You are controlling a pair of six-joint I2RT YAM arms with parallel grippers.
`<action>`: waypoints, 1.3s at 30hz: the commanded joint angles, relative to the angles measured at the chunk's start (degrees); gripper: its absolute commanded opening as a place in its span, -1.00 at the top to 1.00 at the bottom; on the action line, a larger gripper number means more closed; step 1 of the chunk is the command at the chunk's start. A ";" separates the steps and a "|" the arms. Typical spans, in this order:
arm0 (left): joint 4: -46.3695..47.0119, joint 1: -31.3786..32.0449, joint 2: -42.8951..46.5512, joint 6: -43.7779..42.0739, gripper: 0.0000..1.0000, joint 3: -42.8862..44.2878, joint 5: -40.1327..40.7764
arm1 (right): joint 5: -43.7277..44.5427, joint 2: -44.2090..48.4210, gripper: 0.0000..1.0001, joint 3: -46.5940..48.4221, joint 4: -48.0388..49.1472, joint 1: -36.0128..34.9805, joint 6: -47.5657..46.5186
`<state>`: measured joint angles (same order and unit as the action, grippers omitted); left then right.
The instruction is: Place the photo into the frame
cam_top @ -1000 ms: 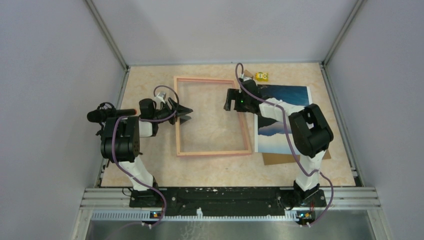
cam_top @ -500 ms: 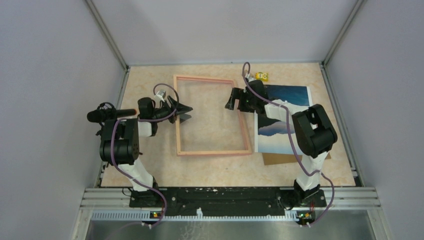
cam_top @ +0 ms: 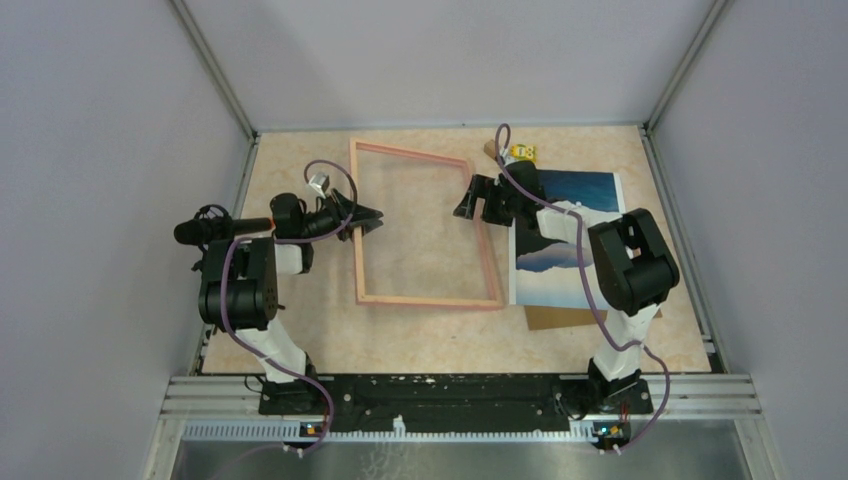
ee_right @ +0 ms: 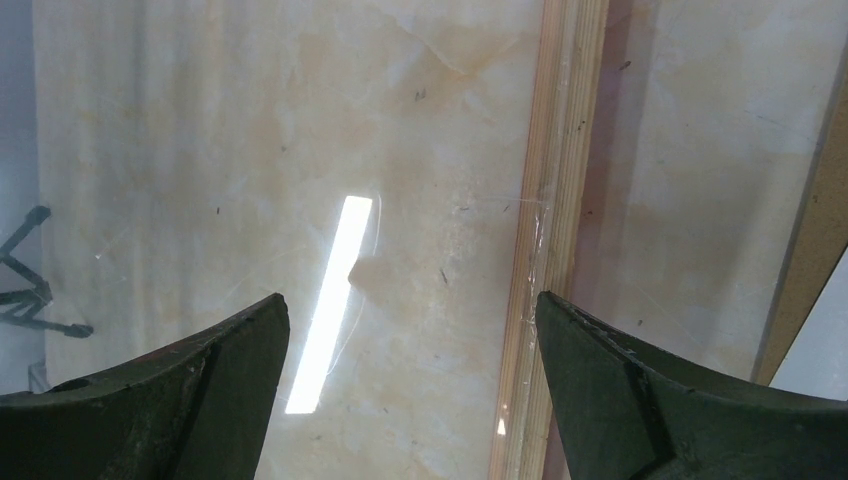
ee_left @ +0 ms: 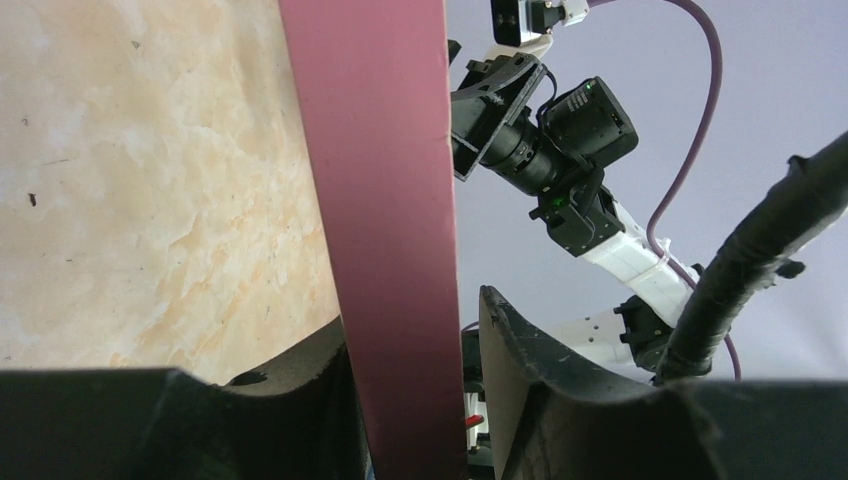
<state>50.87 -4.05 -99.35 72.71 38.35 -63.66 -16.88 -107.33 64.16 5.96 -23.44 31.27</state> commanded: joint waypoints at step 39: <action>0.84 -0.65 0.27 -3.29 -0.15 -0.01 0.33 | 5.28 3.64 -0.81 -1.13 -1.92 -5.47 -3.06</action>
<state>50.74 -4.84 -99.63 71.66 38.02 -63.11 -14.41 -106.10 62.24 5.72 -28.75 29.36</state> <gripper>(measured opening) 0.541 0.908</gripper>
